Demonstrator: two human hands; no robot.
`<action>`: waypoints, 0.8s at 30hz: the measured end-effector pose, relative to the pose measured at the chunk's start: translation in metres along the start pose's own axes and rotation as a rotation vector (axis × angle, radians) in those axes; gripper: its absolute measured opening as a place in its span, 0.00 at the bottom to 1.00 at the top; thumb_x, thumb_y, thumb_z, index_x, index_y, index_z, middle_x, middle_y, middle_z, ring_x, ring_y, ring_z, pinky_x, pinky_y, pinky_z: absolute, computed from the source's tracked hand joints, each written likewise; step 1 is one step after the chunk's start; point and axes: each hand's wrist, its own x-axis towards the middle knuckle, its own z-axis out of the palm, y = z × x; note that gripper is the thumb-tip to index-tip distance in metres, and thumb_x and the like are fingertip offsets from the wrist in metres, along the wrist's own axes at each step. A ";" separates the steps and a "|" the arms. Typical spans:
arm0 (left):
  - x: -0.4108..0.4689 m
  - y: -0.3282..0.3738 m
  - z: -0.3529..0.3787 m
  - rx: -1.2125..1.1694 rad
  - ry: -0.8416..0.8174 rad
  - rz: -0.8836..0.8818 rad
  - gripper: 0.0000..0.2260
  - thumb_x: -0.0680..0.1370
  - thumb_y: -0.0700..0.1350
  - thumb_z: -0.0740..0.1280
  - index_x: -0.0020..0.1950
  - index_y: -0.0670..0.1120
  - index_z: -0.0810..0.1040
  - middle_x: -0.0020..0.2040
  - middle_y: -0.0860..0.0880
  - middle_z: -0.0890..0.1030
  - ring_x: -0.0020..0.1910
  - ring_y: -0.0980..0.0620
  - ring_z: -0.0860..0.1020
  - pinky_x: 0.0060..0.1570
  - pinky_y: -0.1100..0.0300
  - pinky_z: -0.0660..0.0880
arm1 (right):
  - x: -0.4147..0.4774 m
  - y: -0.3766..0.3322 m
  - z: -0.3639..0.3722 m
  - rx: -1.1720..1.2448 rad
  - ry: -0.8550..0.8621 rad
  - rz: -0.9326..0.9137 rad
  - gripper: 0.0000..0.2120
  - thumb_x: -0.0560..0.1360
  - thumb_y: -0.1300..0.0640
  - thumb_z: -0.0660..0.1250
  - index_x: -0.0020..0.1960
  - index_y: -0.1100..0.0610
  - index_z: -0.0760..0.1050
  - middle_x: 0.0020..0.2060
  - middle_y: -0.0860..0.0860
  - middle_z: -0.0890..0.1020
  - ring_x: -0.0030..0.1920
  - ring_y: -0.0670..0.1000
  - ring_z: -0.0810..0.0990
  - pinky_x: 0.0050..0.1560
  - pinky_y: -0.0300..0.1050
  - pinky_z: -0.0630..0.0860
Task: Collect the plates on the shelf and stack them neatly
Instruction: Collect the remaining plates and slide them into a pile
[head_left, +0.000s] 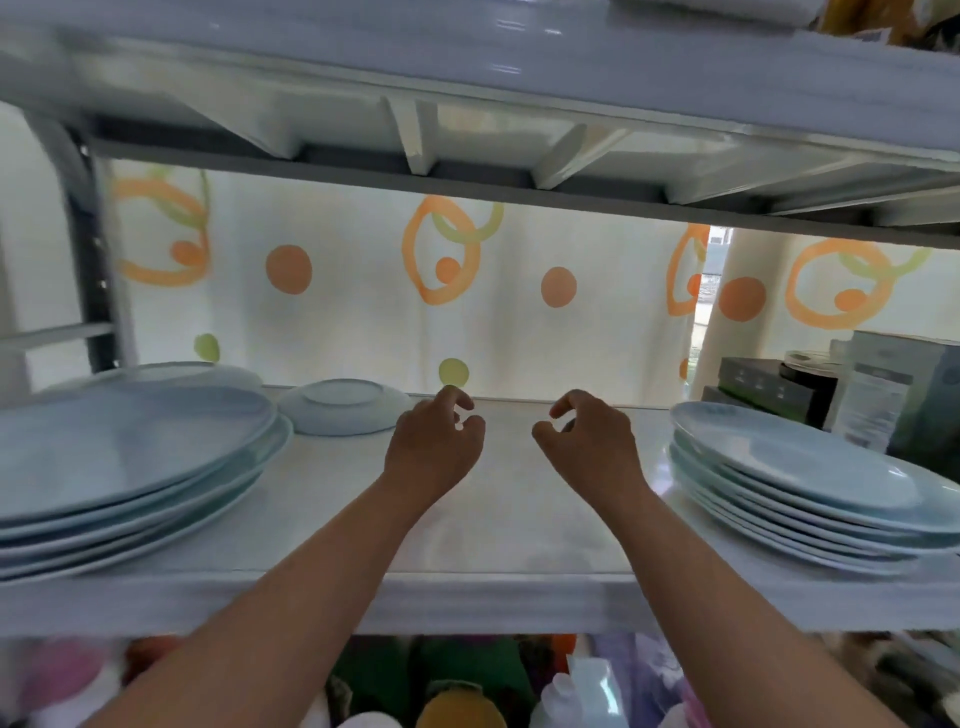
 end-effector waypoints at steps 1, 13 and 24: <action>0.004 -0.009 -0.004 0.013 -0.013 -0.043 0.13 0.76 0.48 0.59 0.59 0.49 0.73 0.58 0.45 0.78 0.61 0.43 0.74 0.60 0.53 0.68 | 0.003 -0.006 0.011 0.020 -0.039 -0.010 0.12 0.69 0.54 0.66 0.51 0.58 0.75 0.42 0.56 0.81 0.47 0.55 0.78 0.45 0.41 0.69; 0.059 -0.066 -0.035 0.084 0.112 -0.410 0.20 0.79 0.51 0.54 0.70 0.46 0.65 0.67 0.39 0.68 0.67 0.39 0.67 0.65 0.48 0.64 | 0.054 -0.072 0.134 0.091 -0.387 -0.095 0.25 0.70 0.50 0.69 0.64 0.56 0.68 0.58 0.58 0.73 0.55 0.56 0.73 0.49 0.42 0.67; 0.067 -0.100 -0.032 0.305 0.102 -0.415 0.27 0.76 0.55 0.46 0.72 0.47 0.62 0.73 0.43 0.64 0.68 0.36 0.65 0.69 0.43 0.61 | 0.071 -0.069 0.214 -0.220 -0.605 -0.336 0.45 0.56 0.31 0.44 0.71 0.43 0.61 0.74 0.50 0.61 0.75 0.56 0.53 0.73 0.55 0.58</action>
